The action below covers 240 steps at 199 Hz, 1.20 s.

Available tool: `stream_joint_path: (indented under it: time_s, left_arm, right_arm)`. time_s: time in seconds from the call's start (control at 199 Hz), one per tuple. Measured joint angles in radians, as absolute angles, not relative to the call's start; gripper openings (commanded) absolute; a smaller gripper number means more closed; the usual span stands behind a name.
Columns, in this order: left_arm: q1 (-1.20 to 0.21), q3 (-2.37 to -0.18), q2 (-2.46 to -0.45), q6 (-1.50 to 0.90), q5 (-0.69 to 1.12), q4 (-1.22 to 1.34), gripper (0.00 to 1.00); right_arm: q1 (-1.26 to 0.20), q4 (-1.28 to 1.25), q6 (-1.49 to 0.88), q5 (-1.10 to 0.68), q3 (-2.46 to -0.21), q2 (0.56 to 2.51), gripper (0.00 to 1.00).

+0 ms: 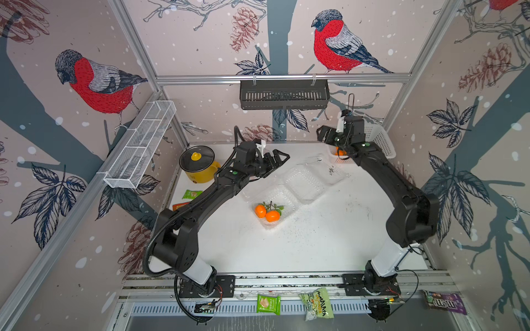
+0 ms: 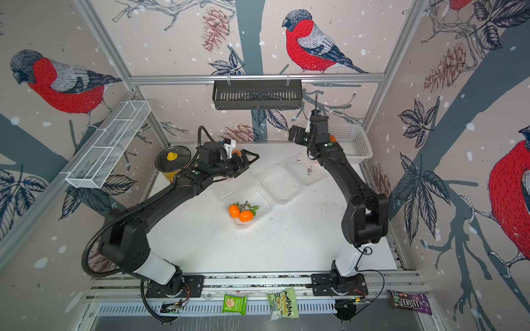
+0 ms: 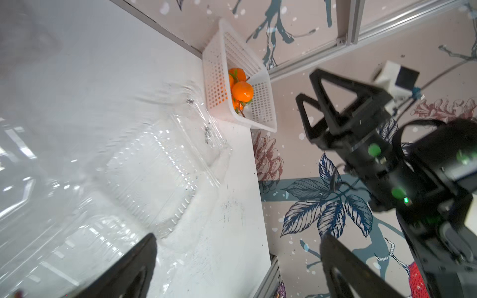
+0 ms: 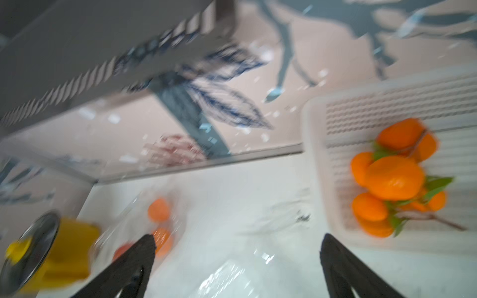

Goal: Take oranges out of containers
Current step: Pick up the orange from the packing box.

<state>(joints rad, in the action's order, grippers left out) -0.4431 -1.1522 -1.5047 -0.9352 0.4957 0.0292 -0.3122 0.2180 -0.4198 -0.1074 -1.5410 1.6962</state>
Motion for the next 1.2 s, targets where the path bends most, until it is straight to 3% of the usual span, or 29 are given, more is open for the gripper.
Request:
stream_joint_path:
  time_s: [0.216, 0.426, 0.526, 0.922, 1.083, 1.203]
  left_arm:
    - [-0.371, -0.841, -1.263, -0.941, 0.466, -0.01, 0.97]
    - [-0.31, -0.668, -1.133, -0.974, 0.469, -0.002, 0.97]
    - [-0.306, -0.622, -1.121, -0.999, 0.476, 0.025, 0.97]
    - [-0.304, -0.586, -1.12, -1.044, 0.499, 0.07, 0.97]
    - [-0.304, -0.588, -1.13, -1.044, 0.502, 0.07, 0.97]
    - [-0.304, -0.589, -1.137, -1.044, 0.505, 0.07, 0.97]
  right_arm:
    - [-0.581, 0.236, -0.387, -0.13, -1.284, 1.575, 0.99]
    - [-0.761, 0.268, -0.364, -0.159, -1.165, 1.58, 0.79]
    - [-0.786, 0.268, -0.364, -0.164, -1.134, 1.619, 0.68]
    - [-0.842, 0.234, -0.368, -0.186, -1.24, 1.901, 0.42]
    - [-0.848, 0.234, -0.371, -0.181, -1.244, 1.939, 0.1]
    - [-0.847, 0.233, -0.39, -0.17, -1.245, 1.938, 0.05]
